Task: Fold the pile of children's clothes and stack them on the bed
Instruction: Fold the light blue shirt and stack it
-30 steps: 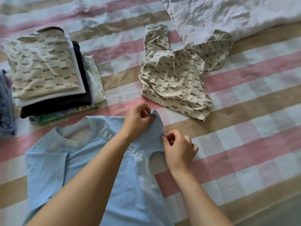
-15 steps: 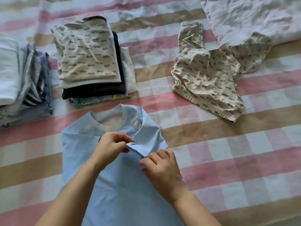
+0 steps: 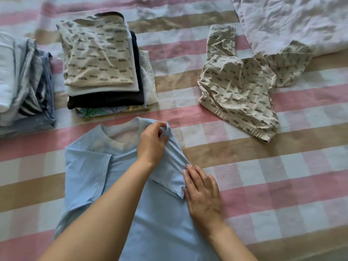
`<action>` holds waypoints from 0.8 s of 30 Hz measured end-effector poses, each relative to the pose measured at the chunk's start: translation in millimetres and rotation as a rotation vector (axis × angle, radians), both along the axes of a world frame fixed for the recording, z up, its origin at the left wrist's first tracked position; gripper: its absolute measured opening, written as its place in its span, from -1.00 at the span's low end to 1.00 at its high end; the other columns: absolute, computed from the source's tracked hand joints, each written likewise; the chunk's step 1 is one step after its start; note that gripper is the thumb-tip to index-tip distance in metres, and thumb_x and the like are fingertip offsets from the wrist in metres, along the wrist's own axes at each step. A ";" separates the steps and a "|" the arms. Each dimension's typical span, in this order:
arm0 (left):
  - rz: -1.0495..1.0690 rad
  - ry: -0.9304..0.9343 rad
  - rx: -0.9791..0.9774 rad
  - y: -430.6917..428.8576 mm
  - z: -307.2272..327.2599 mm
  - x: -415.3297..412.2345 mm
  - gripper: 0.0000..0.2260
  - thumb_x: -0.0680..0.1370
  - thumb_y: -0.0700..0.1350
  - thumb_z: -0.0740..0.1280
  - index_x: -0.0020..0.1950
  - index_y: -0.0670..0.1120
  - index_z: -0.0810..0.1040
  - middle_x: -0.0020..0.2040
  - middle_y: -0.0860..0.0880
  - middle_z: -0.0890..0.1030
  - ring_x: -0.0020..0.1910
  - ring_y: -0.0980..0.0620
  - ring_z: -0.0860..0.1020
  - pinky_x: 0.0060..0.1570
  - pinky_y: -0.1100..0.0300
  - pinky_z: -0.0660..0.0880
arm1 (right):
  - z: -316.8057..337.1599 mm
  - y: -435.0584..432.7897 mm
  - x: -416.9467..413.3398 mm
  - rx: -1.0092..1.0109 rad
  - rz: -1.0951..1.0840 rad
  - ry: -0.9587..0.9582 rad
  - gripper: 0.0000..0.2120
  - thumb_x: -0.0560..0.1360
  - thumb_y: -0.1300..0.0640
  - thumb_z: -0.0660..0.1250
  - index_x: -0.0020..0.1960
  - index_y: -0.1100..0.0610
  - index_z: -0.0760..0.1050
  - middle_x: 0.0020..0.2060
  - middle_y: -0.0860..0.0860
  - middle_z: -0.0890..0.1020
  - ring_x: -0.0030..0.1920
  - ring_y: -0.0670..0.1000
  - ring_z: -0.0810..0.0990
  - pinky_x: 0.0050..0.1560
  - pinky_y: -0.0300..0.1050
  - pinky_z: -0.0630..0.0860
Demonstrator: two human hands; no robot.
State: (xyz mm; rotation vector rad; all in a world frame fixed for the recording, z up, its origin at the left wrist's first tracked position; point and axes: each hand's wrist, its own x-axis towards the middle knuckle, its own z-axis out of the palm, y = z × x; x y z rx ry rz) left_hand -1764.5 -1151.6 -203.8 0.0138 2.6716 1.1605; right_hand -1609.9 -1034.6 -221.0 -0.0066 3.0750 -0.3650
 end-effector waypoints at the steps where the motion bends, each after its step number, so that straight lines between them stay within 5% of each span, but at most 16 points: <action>1: -0.027 0.071 -0.068 0.4 0.2 1.9 -0.76 0.47 -0.31 0.34 0.14 -0.18 0.53 -0.07 -0.12 0.53 -0.09 -0.13 0.52 -0.09 0.05 0.46 | -1.8 1.1 3.6 0.017 -0.016 -0.006 -0.58 0.47 0.06 0.08 0.22 0.12 0.55 0.25 0.02 0.54 0.25 0.06 0.52 0.18 0.00 0.29; 6: -0.339 0.558 -0.226 -11.3 -1.5 41.3 -0.73 0.50 -0.26 0.21 0.13 -0.21 0.60 0.17 -0.20 0.58 0.16 -0.21 0.54 0.09 -0.04 0.48 | -6.7 -3.9 18.4 -0.033 0.036 0.056 -0.55 0.61 -0.01 -0.11 0.38 0.11 0.33 0.38 0.06 0.37 0.49 -0.03 0.07 0.36 0.06 0.08; 11: -0.617 0.334 -0.513 -36.0 -16.8 99.4 -0.57 0.51 0.02 0.09 0.32 -0.07 0.47 0.35 -0.08 0.45 0.33 -0.13 0.42 0.31 -0.05 0.25 | -15.0 -7.3 27.7 0.099 0.162 0.035 -0.48 0.46 -0.11 0.05 0.34 0.06 0.42 0.34 0.03 0.44 0.50 -0.09 -0.21 0.35 0.11 -0.01; 13: -0.605 0.264 -0.599 -38.0 -17.7 107.6 -0.53 0.53 0.11 0.05 0.38 -0.02 0.39 0.41 -0.03 0.36 0.39 -0.11 0.34 0.35 -0.02 0.08 | -11.0 -6.6 27.8 0.093 0.140 0.039 -0.48 0.46 -0.10 0.04 0.32 0.08 0.43 0.33 0.03 0.43 0.50 -0.11 -0.10 0.34 0.10 0.02; 16: -0.522 0.134 -0.448 -41.8 -12.8 114.8 -0.56 0.58 0.04 0.15 0.44 -0.05 0.30 0.48 -0.03 0.22 0.48 -0.09 0.17 0.44 -0.03 -0.04 | 3.7 -6.5 37.1 0.063 0.144 0.076 -0.50 0.45 -0.08 0.08 0.28 0.10 0.48 0.31 0.09 0.47 0.38 0.06 0.35 0.27 0.13 0.14; 20: -0.243 0.261 -0.174 -80.0 8.3 153.5 -0.67 0.50 -0.15 0.19 0.18 -0.24 0.55 0.18 -0.20 0.56 0.17 -0.21 0.51 0.20 -0.05 0.42 | 17.0 1.7 88.4 -0.179 0.153 0.125 -0.68 0.46 -0.02 0.20 0.19 0.03 0.42 0.16 0.03 0.42 0.15 0.08 0.38 0.14 -0.02 0.32; 24: 0.193 0.202 -0.129 -146.4 8.0 228.0 -0.68 0.51 -0.15 0.19 0.17 -0.29 0.51 0.11 -0.25 0.54 0.14 -0.11 0.41 0.20 0.13 0.28 | 16.2 3.3 155.2 -0.280 -0.117 0.036 -0.60 0.52 -0.17 0.13 0.12 0.13 0.44 0.03 0.11 0.44 0.03 0.07 0.38 0.13 -0.15 0.27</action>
